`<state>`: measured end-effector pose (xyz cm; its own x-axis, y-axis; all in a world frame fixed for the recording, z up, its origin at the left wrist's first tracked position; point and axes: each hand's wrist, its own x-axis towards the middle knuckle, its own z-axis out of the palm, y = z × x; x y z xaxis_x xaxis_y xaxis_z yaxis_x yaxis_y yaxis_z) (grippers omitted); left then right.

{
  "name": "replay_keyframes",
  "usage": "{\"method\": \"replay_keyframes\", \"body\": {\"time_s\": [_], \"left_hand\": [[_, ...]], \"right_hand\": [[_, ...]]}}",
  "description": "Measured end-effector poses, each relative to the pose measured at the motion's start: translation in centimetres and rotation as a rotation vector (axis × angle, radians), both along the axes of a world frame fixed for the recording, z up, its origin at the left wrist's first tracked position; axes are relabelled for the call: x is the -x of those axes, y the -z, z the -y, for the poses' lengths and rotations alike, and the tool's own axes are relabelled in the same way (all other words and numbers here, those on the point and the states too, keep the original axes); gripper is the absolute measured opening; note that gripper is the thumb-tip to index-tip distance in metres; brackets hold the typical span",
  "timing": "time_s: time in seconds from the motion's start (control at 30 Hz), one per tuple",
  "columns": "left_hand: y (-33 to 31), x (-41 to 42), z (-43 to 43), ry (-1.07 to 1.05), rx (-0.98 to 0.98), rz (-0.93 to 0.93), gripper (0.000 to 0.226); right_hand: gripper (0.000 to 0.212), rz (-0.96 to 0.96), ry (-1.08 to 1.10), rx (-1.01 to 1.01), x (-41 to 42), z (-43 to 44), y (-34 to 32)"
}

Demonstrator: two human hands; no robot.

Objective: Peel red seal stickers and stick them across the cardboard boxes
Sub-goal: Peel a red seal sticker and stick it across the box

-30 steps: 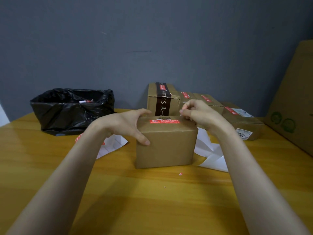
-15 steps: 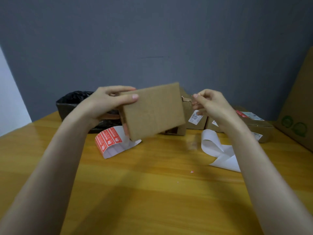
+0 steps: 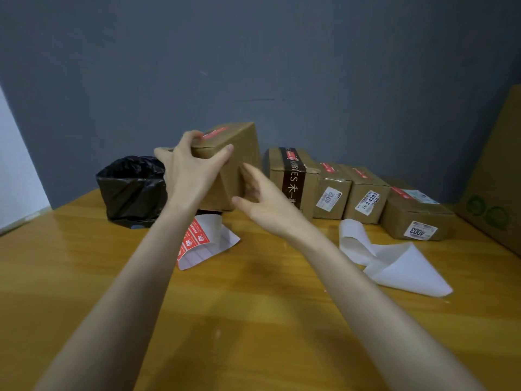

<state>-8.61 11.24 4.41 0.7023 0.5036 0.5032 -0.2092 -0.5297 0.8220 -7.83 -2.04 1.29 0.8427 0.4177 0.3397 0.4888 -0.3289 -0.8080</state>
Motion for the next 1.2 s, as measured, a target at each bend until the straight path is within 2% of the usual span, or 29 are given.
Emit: {"method": "replay_keyframes", "body": {"time_s": [0.1, 0.3, 0.4, 0.47, 0.57, 0.8, 0.93, 1.03, 1.2], "left_hand": [[0.1, -0.5, 0.1, 0.005, -0.047, -0.004, 0.059], [1.3, -3.0, 1.9, 0.063, -0.065, -0.095, 0.072], [2.6, -4.0, 2.9, 0.065, -0.091, -0.121, 0.078], [3.5, -4.5, 3.5, 0.072, -0.092, -0.144, 0.082], [4.8, -5.0, 4.1, 0.065, -0.106, -0.183, 0.084], [7.2, -6.5, 5.7, 0.022, -0.135, -0.242, 0.078], [7.8, -7.4, 5.9, 0.029, -0.135, -0.233, 0.077], [8.0, -8.1, 5.8, 0.048, -0.126, -0.23, 0.08], [8.4, -9.4, 5.4, 0.09, -0.111, -0.234, 0.083]], "right_hand": [[0.072, 0.012, -0.043, -0.037, -0.3, -0.9, 0.1], [0.069, -0.03, 0.059, 0.018, -1.3, 0.0, 0.8], [0.04, 0.062, 0.221, 0.086, -1.5, 1.8, 1.2], [0.022, 0.129, 0.366, -0.004, -1.8, 3.3, 1.5], [0.023, 0.149, 0.545, -0.205, -2.6, 5.9, 1.7], [0.019, 0.168, 0.862, -0.186, -5.8, 12.6, 2.2], [0.028, 0.099, 1.036, -0.065, -8.1, 17.4, 2.2], [0.034, 0.054, 1.128, 0.111, -8.8, 20.5, 2.4], [0.046, -0.087, 1.159, 0.405, -9.3, 23.7, 3.3]]}}
